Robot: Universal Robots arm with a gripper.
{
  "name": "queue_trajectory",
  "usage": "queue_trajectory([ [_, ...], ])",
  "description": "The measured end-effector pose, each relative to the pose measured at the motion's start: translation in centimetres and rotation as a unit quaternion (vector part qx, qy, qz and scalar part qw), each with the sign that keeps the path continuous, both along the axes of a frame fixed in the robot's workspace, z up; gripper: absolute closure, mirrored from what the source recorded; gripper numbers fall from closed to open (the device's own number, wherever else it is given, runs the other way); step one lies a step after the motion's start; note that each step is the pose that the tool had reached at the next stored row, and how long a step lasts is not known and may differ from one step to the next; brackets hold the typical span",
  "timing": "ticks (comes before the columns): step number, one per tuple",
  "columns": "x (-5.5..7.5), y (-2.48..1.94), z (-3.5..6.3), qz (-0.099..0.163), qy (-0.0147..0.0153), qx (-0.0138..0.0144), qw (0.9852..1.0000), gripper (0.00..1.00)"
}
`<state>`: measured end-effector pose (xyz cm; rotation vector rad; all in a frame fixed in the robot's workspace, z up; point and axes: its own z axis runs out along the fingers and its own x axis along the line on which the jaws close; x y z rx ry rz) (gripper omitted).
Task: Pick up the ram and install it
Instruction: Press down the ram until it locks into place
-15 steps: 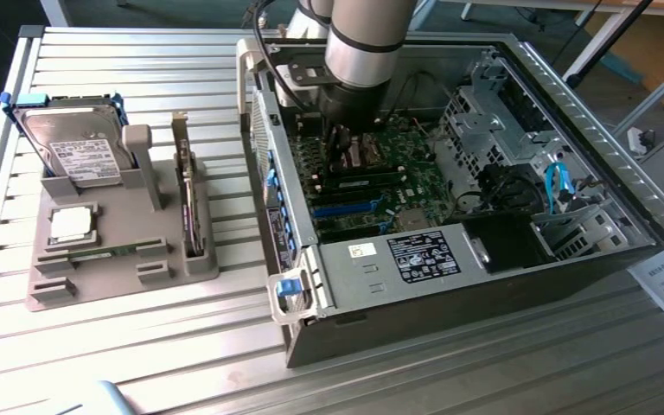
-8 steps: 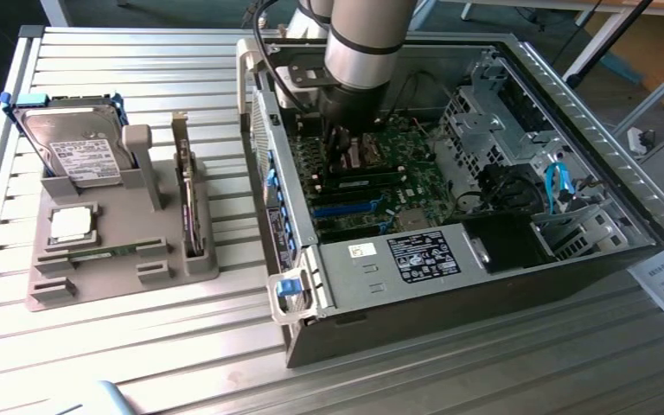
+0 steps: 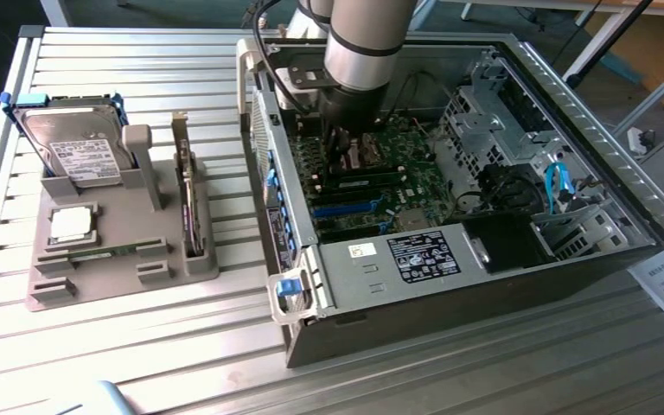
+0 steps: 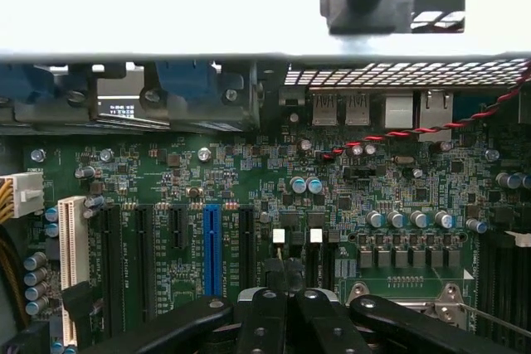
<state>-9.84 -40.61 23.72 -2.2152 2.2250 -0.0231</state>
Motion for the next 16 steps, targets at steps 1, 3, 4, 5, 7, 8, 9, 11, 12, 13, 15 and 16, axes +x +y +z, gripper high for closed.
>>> queue_trajectory([
  [1, 0.0, 0.0, -0.01, 0.0, 0.0, 0.0001, 1.0, 0.89],
  [3, 0.0, 0.0, -0.01, 0.0, -0.0001, 0.0001, 1.0, 0.89],
  [4, 0.0, 0.0, -0.02, 0.0, -0.0001, 0.0001, 1.0, 0.89],
  [5, 0.0, 0.0, -0.04, 0.0, -0.0001, 0.0001, 1.0, 0.89],
  [7, 0.0, 0.0, -0.11, 0.0, -0.0001, 0.0001, 1.0, 0.89],
  [8, 0.0, 0.0, -0.18, 0.0, 0.0, 0.0001, 1.0, 0.89],
  [9, 0.0, 0.0, -0.21, 0.0, 0.0, 0.0001, 1.0, 0.89],
  [11, 0.0, 0.0, -0.25, 0.0, 0.0, 0.0, 1.0, 0.89],
  [12, 0.0, 0.0, -0.28, 0.0, 0.0, 0.0, 1.0, 0.89],
  [13, 0.0, 0.0, -0.3, 0.0, 0.0, 0.0, 1.0, 0.89],
  [15, 0.0, 0.0, -0.31, 0.0, 0.0, 0.0001, 1.0, 0.89],
  [16, 0.0, 0.0, -0.31, 0.0, 0.0, 0.0001, 1.0, 0.89],
])
